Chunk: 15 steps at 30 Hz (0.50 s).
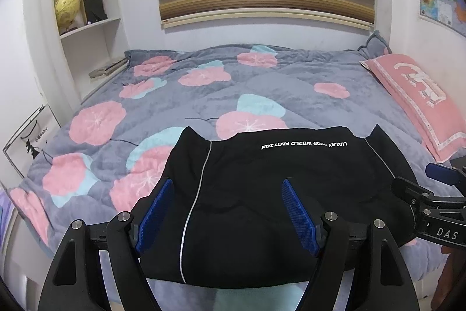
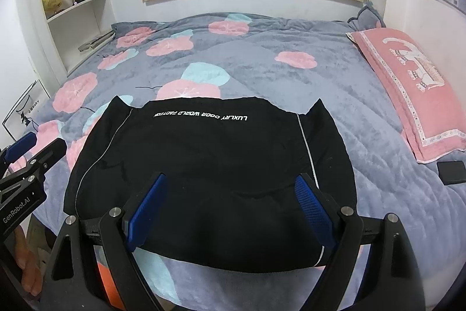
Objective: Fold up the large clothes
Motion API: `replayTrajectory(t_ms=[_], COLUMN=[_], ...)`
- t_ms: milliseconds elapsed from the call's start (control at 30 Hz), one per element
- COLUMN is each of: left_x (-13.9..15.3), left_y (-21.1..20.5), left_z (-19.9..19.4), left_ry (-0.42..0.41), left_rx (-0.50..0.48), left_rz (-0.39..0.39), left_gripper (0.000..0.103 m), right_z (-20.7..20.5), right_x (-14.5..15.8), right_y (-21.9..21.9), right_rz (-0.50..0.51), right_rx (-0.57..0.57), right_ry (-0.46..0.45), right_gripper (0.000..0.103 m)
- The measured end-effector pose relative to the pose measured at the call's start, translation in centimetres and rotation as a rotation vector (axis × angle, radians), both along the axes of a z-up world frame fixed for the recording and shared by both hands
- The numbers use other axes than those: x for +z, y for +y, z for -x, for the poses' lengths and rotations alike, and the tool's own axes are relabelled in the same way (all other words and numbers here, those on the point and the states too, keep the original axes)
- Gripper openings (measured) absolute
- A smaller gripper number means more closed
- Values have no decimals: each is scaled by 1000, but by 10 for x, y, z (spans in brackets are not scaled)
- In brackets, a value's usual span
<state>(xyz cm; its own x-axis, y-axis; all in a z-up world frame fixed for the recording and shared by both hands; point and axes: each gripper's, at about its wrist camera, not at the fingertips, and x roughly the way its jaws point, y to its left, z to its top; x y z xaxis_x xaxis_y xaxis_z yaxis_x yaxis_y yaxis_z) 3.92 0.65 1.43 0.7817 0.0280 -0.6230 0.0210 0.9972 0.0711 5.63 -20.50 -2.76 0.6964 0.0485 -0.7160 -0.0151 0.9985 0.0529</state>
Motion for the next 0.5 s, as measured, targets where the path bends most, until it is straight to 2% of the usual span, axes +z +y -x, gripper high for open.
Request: replayTrajectory(t_ms=[500], left_x=[-12], left_y=[-1], left_z=[-22], left_ry=[39], left_rx=[-7], left_rz=[-2], left_gripper=[78], right_z=[-21], right_x=[-12], right_y=[-3], right_rz=[4], right_rx=[1], right_ry=[35], right_gripper=[91])
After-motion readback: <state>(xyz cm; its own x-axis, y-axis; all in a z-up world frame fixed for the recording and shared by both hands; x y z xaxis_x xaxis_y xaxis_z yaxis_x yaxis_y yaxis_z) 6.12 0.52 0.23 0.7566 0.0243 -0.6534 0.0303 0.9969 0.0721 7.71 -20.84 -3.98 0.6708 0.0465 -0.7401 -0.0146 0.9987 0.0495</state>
